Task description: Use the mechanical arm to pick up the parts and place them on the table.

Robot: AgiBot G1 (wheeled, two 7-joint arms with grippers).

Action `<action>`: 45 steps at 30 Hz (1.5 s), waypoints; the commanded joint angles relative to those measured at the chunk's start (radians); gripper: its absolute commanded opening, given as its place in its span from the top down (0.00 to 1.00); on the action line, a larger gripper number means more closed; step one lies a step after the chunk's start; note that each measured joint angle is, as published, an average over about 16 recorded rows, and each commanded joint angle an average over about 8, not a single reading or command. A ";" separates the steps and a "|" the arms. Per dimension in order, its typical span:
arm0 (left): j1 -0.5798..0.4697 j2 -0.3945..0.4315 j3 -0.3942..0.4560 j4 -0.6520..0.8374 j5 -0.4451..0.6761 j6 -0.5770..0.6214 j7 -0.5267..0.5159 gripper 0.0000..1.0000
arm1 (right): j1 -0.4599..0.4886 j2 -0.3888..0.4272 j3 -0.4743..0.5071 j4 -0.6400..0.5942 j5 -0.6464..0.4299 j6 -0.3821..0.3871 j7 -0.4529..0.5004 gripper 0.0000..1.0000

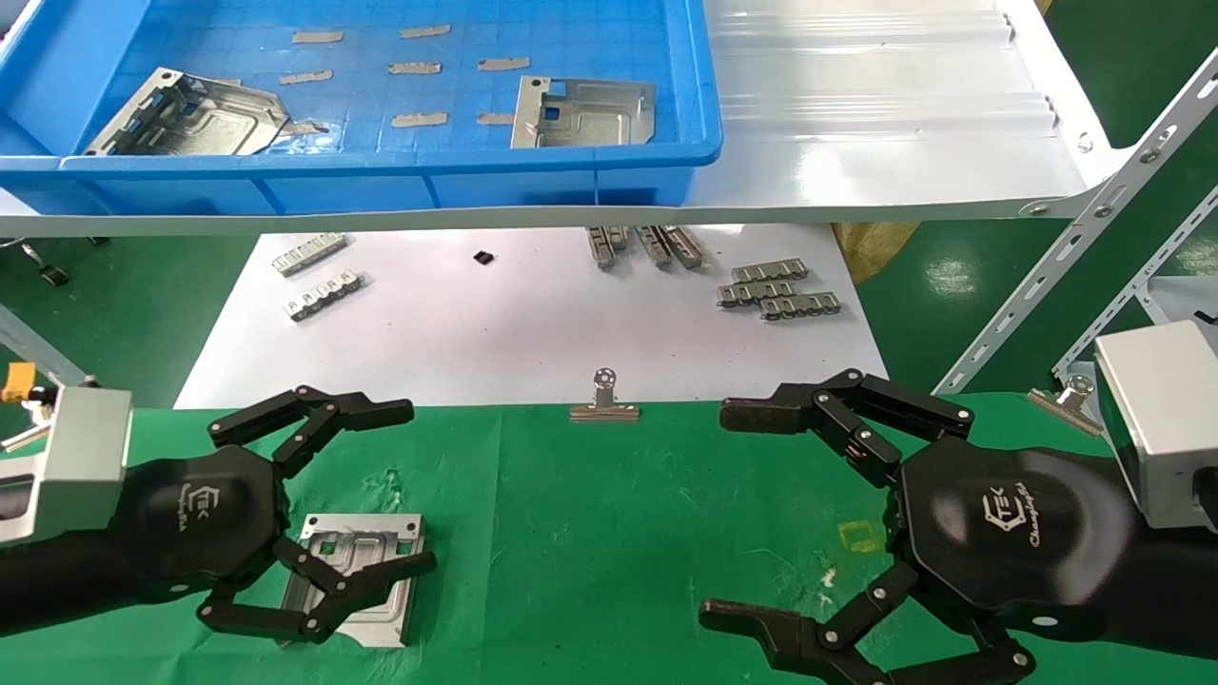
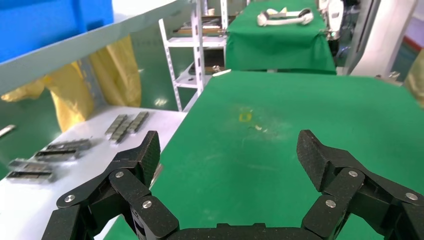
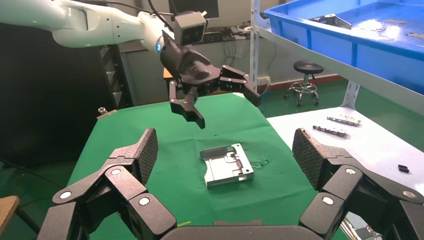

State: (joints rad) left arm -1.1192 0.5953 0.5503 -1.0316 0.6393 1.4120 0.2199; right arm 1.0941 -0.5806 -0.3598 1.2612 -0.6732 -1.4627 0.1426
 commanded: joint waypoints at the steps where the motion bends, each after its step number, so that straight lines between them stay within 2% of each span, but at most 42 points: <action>1: 0.003 0.001 -0.017 -0.015 0.006 0.005 -0.025 0.00 | 0.000 0.000 0.000 0.000 0.000 0.000 0.000 0.00; 31: 0.043 0.015 -0.259 -0.242 0.087 0.080 -0.389 0.00 | 0.000 0.000 0.000 0.000 0.000 0.000 0.000 0.00; 45: 0.047 0.016 -0.279 -0.260 0.095 0.088 -0.412 0.00 | 0.000 0.000 0.000 0.000 0.000 0.000 0.000 0.00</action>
State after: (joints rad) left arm -1.0724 0.6116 0.2708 -1.2918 0.7344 1.4998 -0.1925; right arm 1.0939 -0.5804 -0.3601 1.2610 -0.6727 -1.4624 0.1424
